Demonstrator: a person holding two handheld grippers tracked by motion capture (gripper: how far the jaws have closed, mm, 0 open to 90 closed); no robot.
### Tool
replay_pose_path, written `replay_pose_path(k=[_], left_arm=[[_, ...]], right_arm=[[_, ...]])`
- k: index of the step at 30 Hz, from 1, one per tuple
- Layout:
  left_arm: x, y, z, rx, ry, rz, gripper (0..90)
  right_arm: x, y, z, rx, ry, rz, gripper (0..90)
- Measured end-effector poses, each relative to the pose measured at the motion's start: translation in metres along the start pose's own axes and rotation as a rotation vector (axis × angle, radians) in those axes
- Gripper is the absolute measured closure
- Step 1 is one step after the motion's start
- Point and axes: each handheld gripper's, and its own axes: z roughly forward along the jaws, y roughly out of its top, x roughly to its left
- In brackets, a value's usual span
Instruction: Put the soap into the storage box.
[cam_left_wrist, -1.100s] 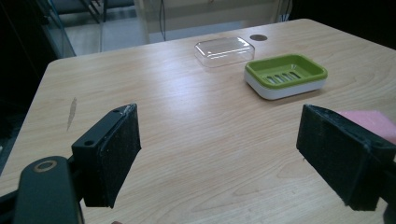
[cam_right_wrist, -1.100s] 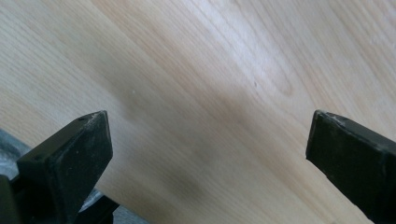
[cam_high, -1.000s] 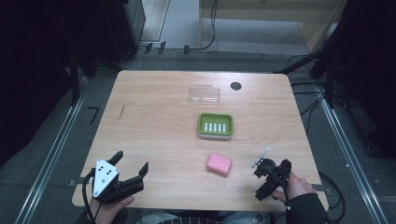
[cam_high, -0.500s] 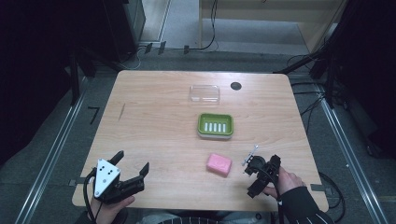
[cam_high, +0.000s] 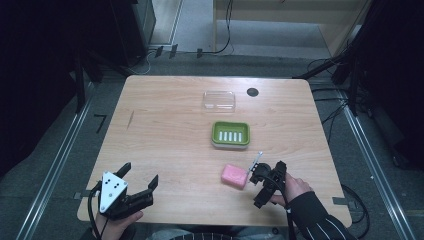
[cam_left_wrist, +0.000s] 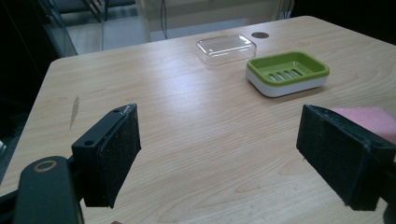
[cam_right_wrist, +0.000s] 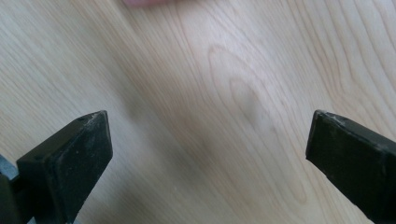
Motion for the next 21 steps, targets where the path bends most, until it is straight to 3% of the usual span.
replay_pose_path(k=[21], left_arm=[[0.001,-0.001,-0.001,0.003,0.001,-0.004,14.1]], right_arm=[[0.007,0.034,0.001,-0.007,0.023,-0.075,1.0]])
